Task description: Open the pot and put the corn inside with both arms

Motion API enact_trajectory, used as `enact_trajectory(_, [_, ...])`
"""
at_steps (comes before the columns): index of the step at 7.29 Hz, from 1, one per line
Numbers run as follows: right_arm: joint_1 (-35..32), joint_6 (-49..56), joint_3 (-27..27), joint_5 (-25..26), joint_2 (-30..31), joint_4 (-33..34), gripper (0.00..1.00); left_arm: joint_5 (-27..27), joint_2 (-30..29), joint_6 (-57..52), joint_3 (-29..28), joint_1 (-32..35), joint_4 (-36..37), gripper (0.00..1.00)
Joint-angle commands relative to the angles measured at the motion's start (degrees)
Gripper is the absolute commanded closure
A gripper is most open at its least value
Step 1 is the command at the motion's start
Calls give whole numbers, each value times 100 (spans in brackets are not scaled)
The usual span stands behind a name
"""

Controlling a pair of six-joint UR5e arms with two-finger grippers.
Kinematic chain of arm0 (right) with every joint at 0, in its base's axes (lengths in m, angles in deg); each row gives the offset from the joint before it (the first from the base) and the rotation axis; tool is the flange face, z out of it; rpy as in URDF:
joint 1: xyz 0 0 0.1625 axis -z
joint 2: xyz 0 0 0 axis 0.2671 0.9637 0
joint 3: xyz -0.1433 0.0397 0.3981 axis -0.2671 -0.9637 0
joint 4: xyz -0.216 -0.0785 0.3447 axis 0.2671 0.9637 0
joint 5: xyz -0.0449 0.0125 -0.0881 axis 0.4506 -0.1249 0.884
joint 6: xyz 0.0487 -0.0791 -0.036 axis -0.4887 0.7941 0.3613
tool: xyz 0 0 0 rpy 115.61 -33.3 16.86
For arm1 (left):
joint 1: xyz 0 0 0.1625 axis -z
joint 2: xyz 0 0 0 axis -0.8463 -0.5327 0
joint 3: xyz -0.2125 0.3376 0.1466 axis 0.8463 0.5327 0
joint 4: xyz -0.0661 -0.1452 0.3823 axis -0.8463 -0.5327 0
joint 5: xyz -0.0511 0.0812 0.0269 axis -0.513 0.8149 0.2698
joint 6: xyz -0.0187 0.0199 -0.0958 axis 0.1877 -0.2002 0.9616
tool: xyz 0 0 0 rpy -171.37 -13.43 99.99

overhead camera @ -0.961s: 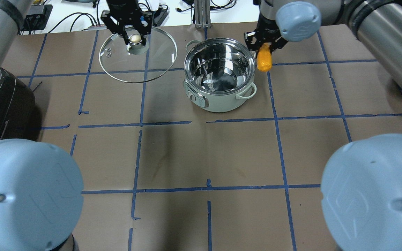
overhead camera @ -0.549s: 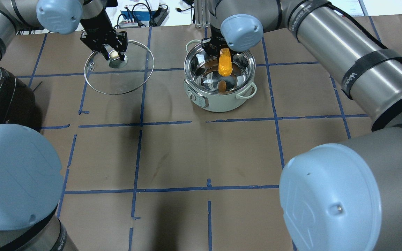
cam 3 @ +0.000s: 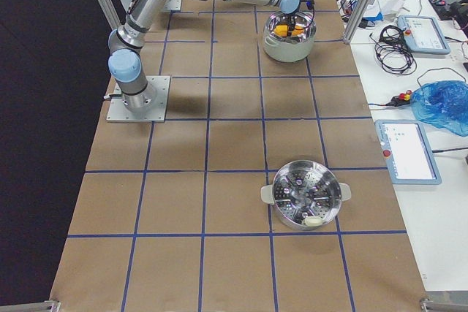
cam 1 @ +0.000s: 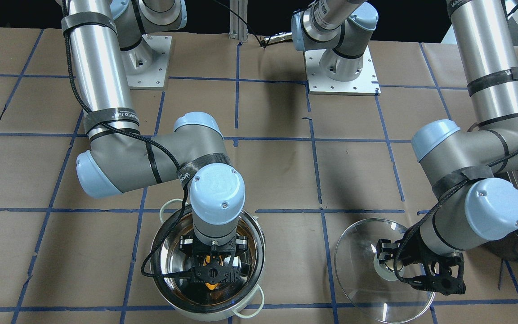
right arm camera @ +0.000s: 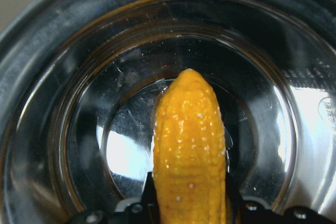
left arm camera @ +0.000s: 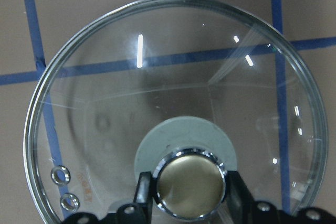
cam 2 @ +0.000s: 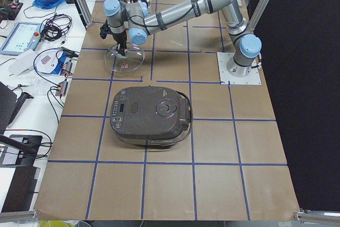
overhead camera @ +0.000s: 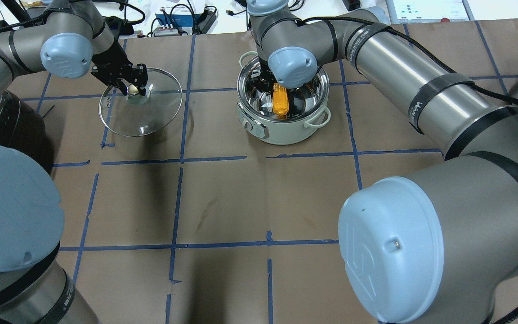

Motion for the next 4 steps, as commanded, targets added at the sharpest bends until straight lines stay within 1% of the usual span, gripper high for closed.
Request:
enact_trajectory(1, [-3, 6, 192, 1, -45, 195, 34, -22, -164, -47, 94, -37, 453, 97])
enact_trajectory(2, [-3, 6, 298, -25, -2, 317, 4, -4, -182, -38, 103, -38, 454, 49])
enact_trajectory(3, [-3, 15, 325, -34, 68, 310, 0, 5, -208, -38, 103, -38, 445, 0])
enact_trajectory(4, [15, 24, 282, -60, 130, 310, 0, 13, -208, -29, 103, -38, 436, 0])
